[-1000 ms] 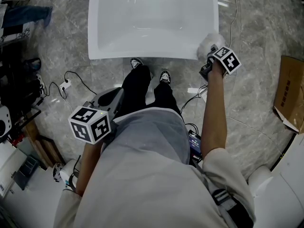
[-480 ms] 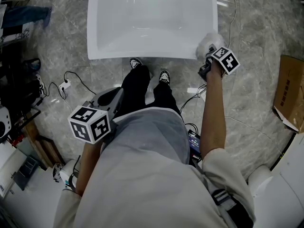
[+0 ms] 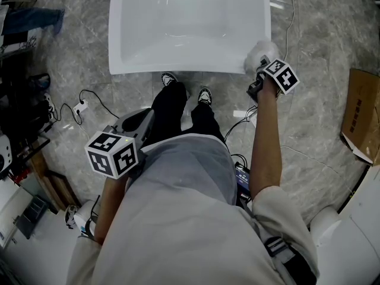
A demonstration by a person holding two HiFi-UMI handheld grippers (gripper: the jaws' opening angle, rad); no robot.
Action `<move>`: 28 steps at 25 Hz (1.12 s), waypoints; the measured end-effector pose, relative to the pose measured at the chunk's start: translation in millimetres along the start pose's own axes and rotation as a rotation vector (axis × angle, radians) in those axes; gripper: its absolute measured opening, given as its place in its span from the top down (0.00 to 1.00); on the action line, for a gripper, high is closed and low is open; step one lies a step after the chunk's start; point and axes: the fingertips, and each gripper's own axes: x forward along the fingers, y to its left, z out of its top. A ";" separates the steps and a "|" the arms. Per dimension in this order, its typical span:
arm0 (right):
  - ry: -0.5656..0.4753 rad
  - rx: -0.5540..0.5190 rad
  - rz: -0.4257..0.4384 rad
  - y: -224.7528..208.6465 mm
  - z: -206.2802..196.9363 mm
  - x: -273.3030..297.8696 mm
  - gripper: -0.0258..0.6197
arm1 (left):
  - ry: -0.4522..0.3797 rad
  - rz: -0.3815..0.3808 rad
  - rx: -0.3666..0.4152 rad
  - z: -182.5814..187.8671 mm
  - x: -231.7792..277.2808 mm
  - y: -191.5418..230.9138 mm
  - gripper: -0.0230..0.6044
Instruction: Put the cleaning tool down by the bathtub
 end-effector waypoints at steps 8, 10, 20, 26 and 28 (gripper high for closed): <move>-0.004 0.004 0.022 0.6 -0.7 -6.3 0.66 | -0.009 -0.002 0.004 -3.0 0.2 -3.5 0.95; -0.005 0.001 0.028 1.3 0.3 -8.2 0.66 | -0.012 -0.003 0.005 -3.1 0.9 -5.1 0.95; 0.000 -0.046 0.071 3.4 2.4 -26.5 0.66 | -0.033 -0.018 0.001 -4.2 2.9 -15.7 0.95; 0.013 -0.075 0.101 4.1 -4.3 -37.2 0.66 | -0.046 -0.032 -0.001 -7.8 2.7 -21.9 0.95; 0.011 -0.082 0.130 8.7 -5.0 -44.0 0.66 | -0.052 -0.034 0.000 -7.9 2.1 -24.6 0.95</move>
